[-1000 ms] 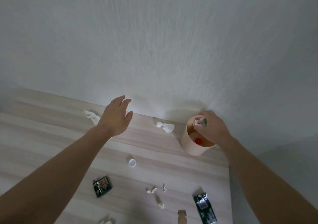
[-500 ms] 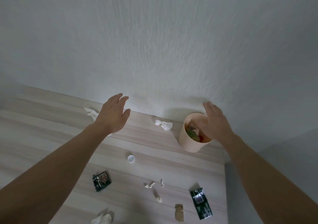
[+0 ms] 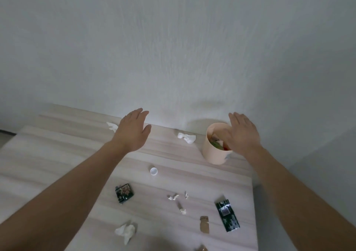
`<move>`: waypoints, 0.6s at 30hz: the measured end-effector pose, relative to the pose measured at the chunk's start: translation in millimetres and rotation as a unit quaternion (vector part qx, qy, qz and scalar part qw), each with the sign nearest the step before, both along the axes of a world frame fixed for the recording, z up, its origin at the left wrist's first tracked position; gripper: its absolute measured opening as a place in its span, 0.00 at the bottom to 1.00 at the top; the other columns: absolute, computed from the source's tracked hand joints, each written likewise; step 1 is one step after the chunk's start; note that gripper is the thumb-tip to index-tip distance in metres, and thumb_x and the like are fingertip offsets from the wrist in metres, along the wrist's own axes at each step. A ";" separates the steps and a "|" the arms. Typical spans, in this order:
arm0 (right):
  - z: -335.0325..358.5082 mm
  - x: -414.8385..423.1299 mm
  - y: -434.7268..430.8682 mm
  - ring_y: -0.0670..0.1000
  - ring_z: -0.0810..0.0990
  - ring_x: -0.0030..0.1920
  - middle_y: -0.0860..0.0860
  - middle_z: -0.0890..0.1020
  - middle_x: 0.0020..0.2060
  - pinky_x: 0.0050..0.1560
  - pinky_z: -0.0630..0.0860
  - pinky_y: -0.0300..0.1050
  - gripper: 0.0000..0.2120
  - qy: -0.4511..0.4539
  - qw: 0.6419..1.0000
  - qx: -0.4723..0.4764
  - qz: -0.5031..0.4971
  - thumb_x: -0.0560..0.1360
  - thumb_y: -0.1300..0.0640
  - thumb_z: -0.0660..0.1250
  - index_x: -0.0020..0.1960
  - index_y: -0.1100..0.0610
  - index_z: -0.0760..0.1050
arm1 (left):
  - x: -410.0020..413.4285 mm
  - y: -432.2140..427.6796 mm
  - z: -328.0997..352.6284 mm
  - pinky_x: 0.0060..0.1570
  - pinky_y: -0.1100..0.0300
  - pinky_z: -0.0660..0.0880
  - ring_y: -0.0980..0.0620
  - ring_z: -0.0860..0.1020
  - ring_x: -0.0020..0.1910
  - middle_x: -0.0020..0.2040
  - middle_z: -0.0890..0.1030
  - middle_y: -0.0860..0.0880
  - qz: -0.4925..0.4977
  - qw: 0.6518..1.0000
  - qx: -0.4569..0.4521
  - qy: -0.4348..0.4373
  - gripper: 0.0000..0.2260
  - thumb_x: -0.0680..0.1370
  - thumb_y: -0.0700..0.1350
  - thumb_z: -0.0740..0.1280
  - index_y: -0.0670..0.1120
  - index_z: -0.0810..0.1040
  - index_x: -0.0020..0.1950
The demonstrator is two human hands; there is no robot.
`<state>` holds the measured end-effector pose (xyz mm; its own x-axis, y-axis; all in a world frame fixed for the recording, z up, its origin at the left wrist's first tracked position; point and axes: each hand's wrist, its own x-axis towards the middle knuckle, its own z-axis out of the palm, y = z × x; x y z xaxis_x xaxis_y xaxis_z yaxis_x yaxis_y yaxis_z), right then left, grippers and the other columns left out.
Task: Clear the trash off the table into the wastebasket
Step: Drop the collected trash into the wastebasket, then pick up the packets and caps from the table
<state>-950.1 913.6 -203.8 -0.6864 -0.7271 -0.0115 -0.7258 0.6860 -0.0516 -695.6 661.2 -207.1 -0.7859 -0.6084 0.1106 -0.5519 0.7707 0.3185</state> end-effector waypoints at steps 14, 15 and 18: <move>21.7 125.7 53.0 0.58 0.64 0.70 0.56 0.70 0.69 0.70 0.62 0.56 0.26 0.027 0.996 -0.074 -0.044 0.76 0.48 0.54 0.70 0.59 0.63 | 81.8 53.8 4.7 0.71 0.46 0.60 0.41 0.63 0.72 0.73 0.66 0.39 -0.086 0.996 0.005 0.024 0.22 0.80 0.48 0.60 0.41 0.64 0.73; 21.3 140.0 55.3 0.58 0.65 0.69 0.56 0.70 0.68 0.69 0.64 0.56 0.26 0.029 0.996 -0.073 -0.048 0.75 0.48 0.55 0.70 0.58 0.63 | 91.3 54.4 3.0 0.71 0.47 0.60 0.41 0.64 0.72 0.72 0.67 0.39 -0.096 0.995 0.004 0.024 0.22 0.80 0.47 0.60 0.40 0.64 0.73; 12.8 181.6 63.5 0.57 0.64 0.71 0.56 0.68 0.71 0.70 0.63 0.57 0.26 0.018 0.996 -0.051 -0.070 0.77 0.48 0.56 0.72 0.58 0.61 | 119.1 53.2 -6.2 0.70 0.47 0.62 0.41 0.65 0.71 0.72 0.68 0.39 -0.121 0.992 0.006 0.024 0.22 0.80 0.47 0.60 0.40 0.65 0.72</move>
